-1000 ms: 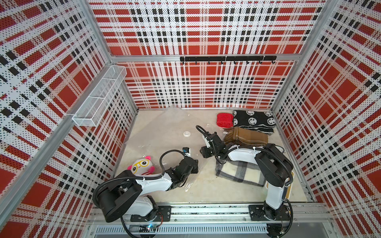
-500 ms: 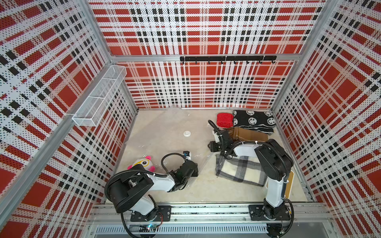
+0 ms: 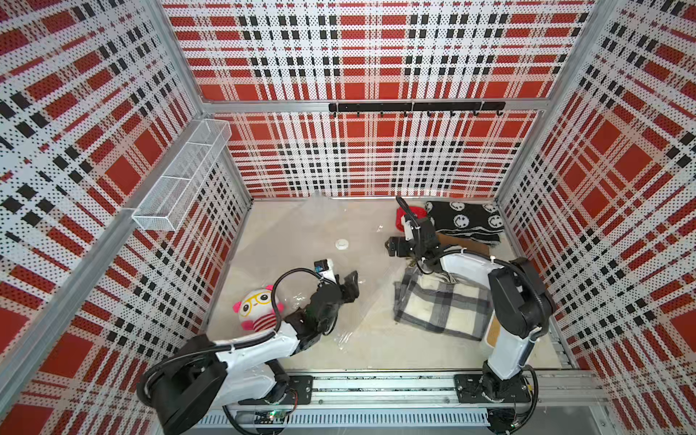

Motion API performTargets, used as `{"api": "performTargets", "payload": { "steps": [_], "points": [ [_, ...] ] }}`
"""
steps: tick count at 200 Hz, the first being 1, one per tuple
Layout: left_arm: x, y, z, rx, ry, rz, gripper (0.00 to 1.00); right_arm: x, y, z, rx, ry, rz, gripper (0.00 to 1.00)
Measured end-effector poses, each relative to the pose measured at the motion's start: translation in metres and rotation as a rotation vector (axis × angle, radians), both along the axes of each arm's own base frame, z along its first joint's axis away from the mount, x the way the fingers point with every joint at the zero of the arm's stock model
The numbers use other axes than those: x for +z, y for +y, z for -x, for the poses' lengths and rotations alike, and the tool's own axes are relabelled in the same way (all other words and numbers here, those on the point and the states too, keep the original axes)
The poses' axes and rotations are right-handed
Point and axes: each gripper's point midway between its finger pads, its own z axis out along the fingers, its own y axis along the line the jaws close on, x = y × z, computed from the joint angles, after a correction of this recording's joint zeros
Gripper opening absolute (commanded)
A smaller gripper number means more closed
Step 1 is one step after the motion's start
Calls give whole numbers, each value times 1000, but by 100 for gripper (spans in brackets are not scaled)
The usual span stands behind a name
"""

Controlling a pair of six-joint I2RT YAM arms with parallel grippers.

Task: Take the scarf out of the vacuum bag
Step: Adjust the vacuum bag at the center of the board, then reset both arms

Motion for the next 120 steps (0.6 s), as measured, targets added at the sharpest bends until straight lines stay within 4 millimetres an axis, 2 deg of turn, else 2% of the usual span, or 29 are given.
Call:
{"api": "performTargets", "payload": {
  "steps": [18, 28, 40, 53, 70, 89, 104, 120],
  "points": [
    [55, 35, -14, 110, -128, 47, 100, 56, -8, -3, -35, -126, -37, 100],
    [80, 63, -22, 194, -193, 49, 98, 84, -15, -3, -44, -195, -57, 100],
    [98, 99, -28, 297, -250, 27, 98, 110, -29, -7, -66, -271, -74, 100],
    [104, 134, -33, 402, -284, -28, 98, 126, -61, -10, -126, -346, -83, 100],
    [89, 180, -37, 539, -276, -125, 98, 122, -124, -10, -261, -395, -47, 100],
    [44, 225, -35, 656, -186, -234, 98, 96, -189, -2, -416, -373, 47, 100],
    [9, 252, -28, 714, -107, -296, 98, 76, -214, 12, -470, -367, 127, 100],
    [-13, 256, -26, 704, -63, -343, 98, 53, -222, 34, -474, -399, 203, 100]
  ]
}}
